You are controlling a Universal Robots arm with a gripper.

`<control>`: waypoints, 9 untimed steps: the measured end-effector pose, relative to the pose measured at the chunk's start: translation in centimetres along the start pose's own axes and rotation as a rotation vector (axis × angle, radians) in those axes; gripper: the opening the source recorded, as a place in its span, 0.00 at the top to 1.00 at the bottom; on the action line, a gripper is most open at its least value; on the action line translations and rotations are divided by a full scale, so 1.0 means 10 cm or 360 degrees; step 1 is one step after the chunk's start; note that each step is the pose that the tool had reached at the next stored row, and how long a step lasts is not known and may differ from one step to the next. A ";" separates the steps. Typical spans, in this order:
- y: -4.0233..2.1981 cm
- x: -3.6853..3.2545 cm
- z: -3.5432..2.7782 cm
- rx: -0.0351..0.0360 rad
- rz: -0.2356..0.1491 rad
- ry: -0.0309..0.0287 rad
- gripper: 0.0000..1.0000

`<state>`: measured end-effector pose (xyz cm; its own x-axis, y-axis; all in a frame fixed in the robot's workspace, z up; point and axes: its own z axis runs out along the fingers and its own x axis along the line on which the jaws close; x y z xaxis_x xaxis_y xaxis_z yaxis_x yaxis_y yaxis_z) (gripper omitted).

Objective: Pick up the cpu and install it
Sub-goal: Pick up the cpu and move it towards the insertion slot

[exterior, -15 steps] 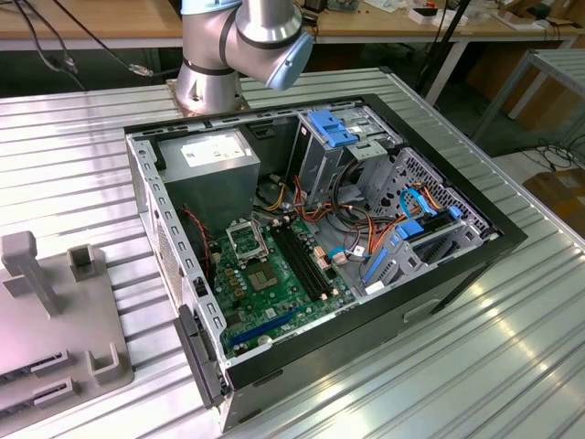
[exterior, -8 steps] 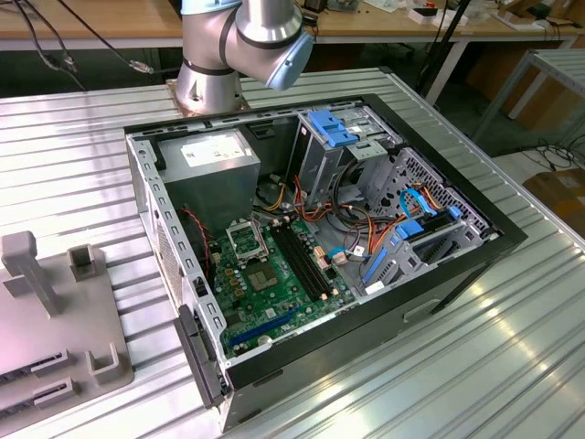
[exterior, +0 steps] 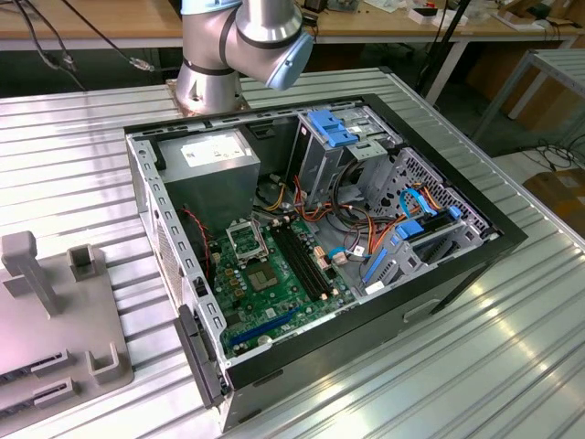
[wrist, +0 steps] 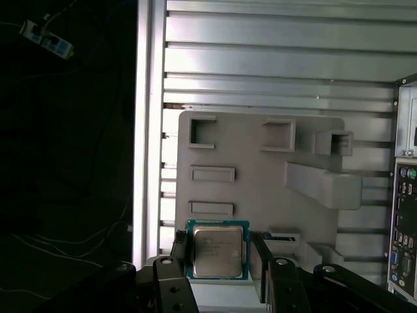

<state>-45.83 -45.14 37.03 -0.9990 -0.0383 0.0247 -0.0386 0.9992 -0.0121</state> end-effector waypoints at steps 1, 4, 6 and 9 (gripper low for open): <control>0.000 0.000 -0.006 0.0000 0.0000 -0.00001 0.53; 0.000 0.001 -0.033 0.0000 0.0000 0.00000 0.53; 0.000 0.001 -0.046 0.0000 0.0000 -0.00001 0.53; -0.001 0.002 -0.067 0.0000 0.0000 -0.00002 0.53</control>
<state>-45.83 -45.14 37.70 -0.9990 -0.0383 0.0246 -0.0386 0.9992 -0.0121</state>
